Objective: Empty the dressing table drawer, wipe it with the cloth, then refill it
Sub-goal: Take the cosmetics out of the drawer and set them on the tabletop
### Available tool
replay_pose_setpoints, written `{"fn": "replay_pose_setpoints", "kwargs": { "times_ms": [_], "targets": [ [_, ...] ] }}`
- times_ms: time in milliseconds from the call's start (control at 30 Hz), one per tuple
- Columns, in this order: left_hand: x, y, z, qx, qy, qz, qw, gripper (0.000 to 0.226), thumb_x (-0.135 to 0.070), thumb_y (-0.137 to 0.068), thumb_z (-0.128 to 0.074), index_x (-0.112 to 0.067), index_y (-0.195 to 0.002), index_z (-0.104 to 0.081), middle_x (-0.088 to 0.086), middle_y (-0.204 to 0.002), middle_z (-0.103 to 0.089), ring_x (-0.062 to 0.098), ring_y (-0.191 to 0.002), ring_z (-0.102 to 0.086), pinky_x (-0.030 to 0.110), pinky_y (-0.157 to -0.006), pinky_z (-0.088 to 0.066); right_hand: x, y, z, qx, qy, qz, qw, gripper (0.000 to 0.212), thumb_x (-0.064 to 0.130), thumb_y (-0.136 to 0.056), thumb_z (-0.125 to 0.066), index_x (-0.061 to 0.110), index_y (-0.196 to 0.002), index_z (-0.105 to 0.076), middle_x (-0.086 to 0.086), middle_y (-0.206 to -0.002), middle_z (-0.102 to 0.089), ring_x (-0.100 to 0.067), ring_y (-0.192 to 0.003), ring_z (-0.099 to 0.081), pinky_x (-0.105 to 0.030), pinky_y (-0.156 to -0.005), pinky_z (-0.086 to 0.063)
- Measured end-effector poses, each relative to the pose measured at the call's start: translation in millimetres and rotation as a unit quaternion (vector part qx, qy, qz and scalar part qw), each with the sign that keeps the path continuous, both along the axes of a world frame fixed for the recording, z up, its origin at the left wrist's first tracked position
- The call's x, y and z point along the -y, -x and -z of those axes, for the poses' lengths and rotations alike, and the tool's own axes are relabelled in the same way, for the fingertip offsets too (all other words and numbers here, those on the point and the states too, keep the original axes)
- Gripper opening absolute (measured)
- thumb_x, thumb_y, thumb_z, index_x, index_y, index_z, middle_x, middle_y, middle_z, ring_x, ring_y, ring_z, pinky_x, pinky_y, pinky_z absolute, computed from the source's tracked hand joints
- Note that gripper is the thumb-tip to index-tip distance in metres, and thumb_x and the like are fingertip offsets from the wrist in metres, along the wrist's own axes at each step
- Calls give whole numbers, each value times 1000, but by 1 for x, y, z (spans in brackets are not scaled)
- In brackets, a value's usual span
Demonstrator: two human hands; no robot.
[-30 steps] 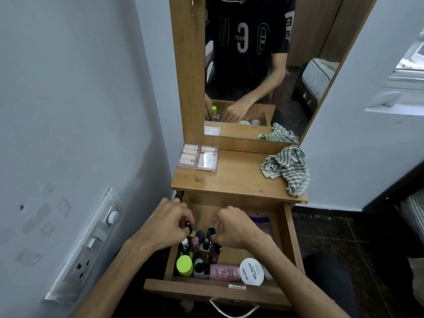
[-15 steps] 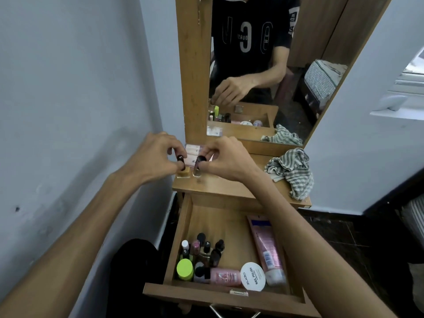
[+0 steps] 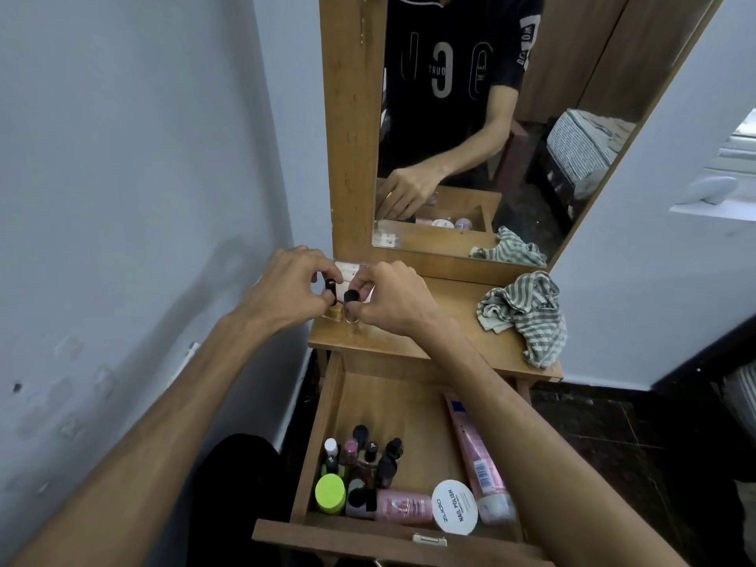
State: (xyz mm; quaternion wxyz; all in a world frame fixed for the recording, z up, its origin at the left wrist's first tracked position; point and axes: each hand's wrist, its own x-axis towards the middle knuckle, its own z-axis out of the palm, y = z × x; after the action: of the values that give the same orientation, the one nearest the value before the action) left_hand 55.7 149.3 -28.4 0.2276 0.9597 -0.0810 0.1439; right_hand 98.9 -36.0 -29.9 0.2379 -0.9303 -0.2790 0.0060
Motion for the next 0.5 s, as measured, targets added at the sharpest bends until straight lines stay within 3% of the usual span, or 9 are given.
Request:
{"fn": "replay_pose_setpoints", "kwargs": {
  "times_ms": [133, 267, 367, 433, 500],
  "targets": [
    [0, 5, 3, 35, 0, -2, 999, 39, -15, -72, -79, -18, -111, -75, -4, -106, -72, 14, -89, -57, 39, -87, -45, 9, 6, -1, 19, -2, 0, 1000, 52, 39, -82, -80, 23, -130, -69, 9, -105, -77, -18, -93, -72, -37, -82, -58],
    [12, 30, 1, 120, 30, 5, 992, 24, -22, -75, -68, -15, -98, -73, -5, -97, -67, 10, -87, -51, 31, -82, -39, 34, 27, 0, 37, -63, 18, 997, 29, 35, -81, -77, 30, -110, -75, 15, -90, -74, -8, -81, -70, -35, -73, -59],
    [31, 60, 9, 159, 55, 27, 985, 8, -11, -76, -67, -16, -82, -66, -6, -80, -60, 12, -75, -51, 27, -71, -43, 61, 51, 7, 9, -54, -12, 998, 16, 22, -84, -74, 27, -98, -79, 15, -79, -73, 0, -71, -67, -16, -67, -53],
    [41, 76, 21, 125, 59, 52, 989, 15, -7, -75, -69, -19, -79, -63, -10, -76, -57, 12, -71, -55, 24, -68, -45, 76, 67, 16, -21, -23, -38, 999, 17, 17, -82, -72, 26, -94, -80, 15, -78, -73, 0, -70, -67, -13, -65, -52],
    [49, 87, 36, 39, 37, 85, 995, 18, -10, -74, -70, -26, -80, -63, -15, -75, -58, 4, -71, -57, 20, -69, -46, 86, 79, 30, -77, 17, -57, 995, 21, 15, -80, -71, 25, -97, -79, 12, -84, -75, -2, -75, -69, -23, -72, -60]
  ]
}}
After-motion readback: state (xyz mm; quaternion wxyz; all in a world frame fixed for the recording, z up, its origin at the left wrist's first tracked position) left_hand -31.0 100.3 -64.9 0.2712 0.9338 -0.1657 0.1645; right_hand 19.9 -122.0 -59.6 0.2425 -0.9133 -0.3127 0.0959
